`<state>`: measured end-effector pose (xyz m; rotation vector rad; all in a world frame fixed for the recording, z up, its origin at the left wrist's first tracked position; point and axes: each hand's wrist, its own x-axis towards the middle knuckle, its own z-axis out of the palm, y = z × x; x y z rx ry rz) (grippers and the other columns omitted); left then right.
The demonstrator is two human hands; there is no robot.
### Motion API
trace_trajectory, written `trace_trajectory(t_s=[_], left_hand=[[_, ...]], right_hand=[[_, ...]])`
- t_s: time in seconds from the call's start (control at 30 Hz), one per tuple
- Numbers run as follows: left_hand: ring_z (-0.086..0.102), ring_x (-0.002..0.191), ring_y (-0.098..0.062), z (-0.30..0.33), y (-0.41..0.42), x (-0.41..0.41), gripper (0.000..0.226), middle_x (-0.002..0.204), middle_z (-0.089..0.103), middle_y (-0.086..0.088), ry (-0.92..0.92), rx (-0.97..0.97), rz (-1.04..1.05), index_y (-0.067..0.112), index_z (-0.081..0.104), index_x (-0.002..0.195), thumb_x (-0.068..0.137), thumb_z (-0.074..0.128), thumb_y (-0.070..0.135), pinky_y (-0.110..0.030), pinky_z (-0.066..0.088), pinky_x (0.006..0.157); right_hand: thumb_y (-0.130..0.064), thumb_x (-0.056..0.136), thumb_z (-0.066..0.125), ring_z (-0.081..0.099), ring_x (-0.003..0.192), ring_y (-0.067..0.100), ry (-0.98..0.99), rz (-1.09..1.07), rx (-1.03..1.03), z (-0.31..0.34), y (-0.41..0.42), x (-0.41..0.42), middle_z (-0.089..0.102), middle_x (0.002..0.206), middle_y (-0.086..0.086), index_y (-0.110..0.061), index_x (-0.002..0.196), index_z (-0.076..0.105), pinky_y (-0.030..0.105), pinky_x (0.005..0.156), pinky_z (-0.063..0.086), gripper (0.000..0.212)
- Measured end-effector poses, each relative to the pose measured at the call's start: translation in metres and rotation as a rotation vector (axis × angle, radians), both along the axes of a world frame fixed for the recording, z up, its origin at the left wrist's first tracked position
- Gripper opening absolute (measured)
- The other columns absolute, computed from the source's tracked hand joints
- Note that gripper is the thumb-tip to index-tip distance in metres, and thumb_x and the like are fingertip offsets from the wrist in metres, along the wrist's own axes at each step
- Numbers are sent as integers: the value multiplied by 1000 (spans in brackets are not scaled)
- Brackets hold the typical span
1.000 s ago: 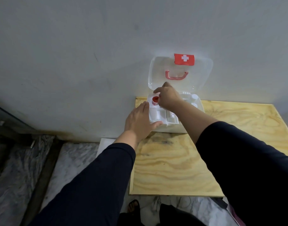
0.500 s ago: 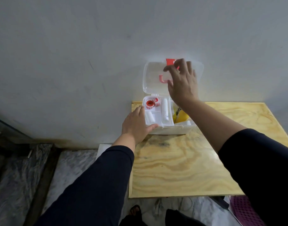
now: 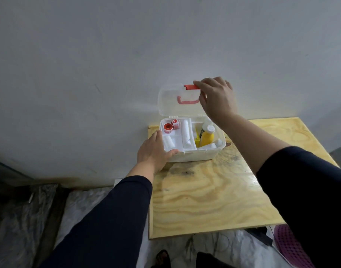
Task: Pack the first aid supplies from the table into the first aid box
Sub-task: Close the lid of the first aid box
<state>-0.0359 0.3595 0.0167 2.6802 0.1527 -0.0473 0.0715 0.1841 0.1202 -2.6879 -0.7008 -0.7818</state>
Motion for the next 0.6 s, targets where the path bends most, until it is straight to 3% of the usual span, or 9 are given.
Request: trace_trajectory(t_s=[0.13,0.27,0.37,0.47,0.6], left_hand=[[32,139,-29,2,-3,-2,109,159,18,-4,-67,-12,46,18,-6,150,77,59,65,-41,39,103],[27,140,-27,7,-5,-9,105,159,19,-7,-311,-29,71,15,1,151,76,44,76,-37,25,113],[19,145,-19,7,-6,-15,94,160,15,-5,-377,-43,58,14,7,150,82,28,74,-32,7,118],[24,143,-20,11,-10,-14,86,159,21,-2,-328,21,17,16,18,149,83,18,71,-35,17,117],[17,146,-17,8,-22,-12,69,160,16,2,-227,80,-54,20,17,151,94,28,57,-37,22,117]], right_hand=[[-14,89,55,59,104,31,-18,26,4,-15,-19,-42,69,115,5,-18,120,64,44,89,47,32],[-17,86,61,60,109,28,-22,8,-8,-42,-28,-80,67,122,2,-20,123,63,41,89,48,37],[-16,82,65,63,107,26,-51,-3,23,-60,-30,-97,70,117,-3,-22,120,65,38,88,48,38],[-18,83,65,64,108,24,-55,-5,16,-74,-32,-107,71,116,-4,-21,117,67,39,91,49,33],[-20,85,64,62,115,24,43,-9,1,-92,-38,-114,70,118,-2,-21,113,69,42,98,48,28]])
